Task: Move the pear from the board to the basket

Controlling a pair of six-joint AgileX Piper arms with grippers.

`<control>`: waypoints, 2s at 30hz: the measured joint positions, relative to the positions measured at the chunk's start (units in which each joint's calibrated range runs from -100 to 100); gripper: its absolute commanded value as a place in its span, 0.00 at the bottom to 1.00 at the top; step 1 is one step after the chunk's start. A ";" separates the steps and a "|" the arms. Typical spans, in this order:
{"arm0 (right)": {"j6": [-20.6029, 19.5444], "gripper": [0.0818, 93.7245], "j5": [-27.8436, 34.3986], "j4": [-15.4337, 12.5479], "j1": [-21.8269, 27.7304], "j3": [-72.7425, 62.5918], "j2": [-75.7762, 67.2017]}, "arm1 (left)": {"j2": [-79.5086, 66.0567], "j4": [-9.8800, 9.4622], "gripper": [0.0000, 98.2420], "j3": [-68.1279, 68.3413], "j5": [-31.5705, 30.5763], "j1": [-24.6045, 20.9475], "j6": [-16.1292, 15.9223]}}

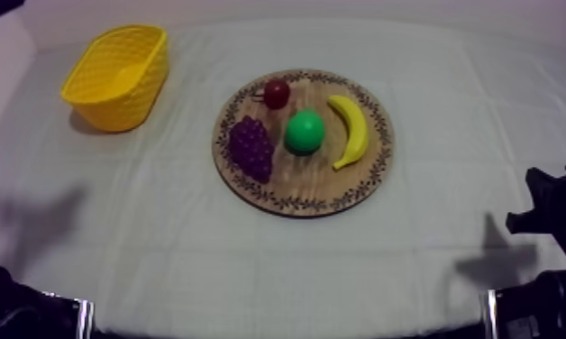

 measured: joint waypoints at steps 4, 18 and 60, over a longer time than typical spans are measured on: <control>0.00 0.00 0.00 0.00 0.00 0.00 0.00 | 9.48 -0.80 0.06 -8.46 2.72 5.60 2.31; 0.00 0.00 0.00 0.00 0.00 0.00 0.00 | 42.51 3.00 0.06 -16.88 -1.63 12.66 1.63; 0.00 0.00 0.00 0.00 0.00 0.00 0.00 | 79.79 4.31 0.96 -34.06 4.87 12.55 1.44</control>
